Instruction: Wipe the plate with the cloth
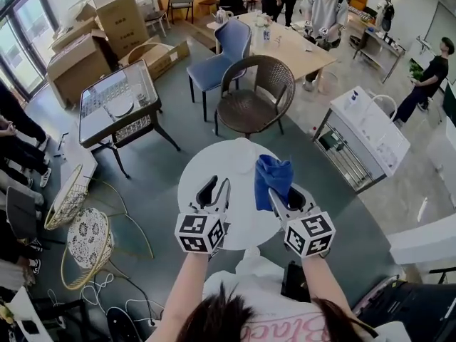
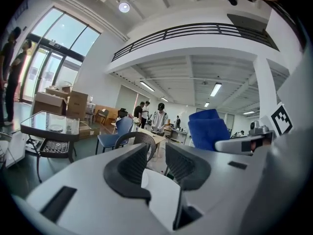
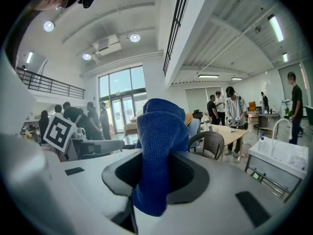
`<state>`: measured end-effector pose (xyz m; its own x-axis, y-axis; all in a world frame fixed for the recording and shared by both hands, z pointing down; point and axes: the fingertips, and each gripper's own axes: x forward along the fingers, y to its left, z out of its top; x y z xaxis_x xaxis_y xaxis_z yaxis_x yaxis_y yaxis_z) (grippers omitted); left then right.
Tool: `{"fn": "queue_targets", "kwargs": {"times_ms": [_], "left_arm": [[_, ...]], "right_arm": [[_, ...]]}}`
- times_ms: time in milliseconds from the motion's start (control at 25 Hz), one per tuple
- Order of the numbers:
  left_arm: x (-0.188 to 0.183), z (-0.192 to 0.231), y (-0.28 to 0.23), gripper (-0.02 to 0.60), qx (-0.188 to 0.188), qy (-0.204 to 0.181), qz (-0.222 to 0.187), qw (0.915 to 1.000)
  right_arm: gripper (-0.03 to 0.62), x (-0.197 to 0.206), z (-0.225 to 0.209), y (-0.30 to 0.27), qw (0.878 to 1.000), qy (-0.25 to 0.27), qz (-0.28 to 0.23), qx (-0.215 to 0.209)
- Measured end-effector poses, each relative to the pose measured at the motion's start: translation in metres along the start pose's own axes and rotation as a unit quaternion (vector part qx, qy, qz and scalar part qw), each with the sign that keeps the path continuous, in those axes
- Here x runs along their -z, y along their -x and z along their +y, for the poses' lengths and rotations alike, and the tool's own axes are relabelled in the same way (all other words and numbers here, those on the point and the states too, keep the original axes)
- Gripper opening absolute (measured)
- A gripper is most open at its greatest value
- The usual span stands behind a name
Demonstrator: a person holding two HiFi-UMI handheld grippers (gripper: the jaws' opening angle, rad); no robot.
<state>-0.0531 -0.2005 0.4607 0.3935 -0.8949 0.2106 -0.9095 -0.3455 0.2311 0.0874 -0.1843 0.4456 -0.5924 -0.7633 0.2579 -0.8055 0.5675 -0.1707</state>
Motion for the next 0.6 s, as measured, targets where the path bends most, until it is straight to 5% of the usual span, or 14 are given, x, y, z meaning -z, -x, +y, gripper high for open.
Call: {"fn": "queue_targets", "kwargs": {"times_ms": [240,400,600], "left_arm": [[0.015,0.021,-0.050,0.109,-0.028,0.026,0.028,0.9989],[0.046,0.038,-0.077,0.107,-0.025,0.078,0.077,0.9937],[0.108,0.066,-0.116,0.108,-0.036,0.210,0.162,0.9633]], "right_arm": [[0.133,-0.004,-0.030,-0.041,0.999,0.008,0.023,-0.022],[0.133,0.002,-0.042,-0.060,0.999,-0.006,0.038,-0.017],[0.133,0.020,-0.052,-0.082,0.998,-0.027,0.062,-0.005]]}}
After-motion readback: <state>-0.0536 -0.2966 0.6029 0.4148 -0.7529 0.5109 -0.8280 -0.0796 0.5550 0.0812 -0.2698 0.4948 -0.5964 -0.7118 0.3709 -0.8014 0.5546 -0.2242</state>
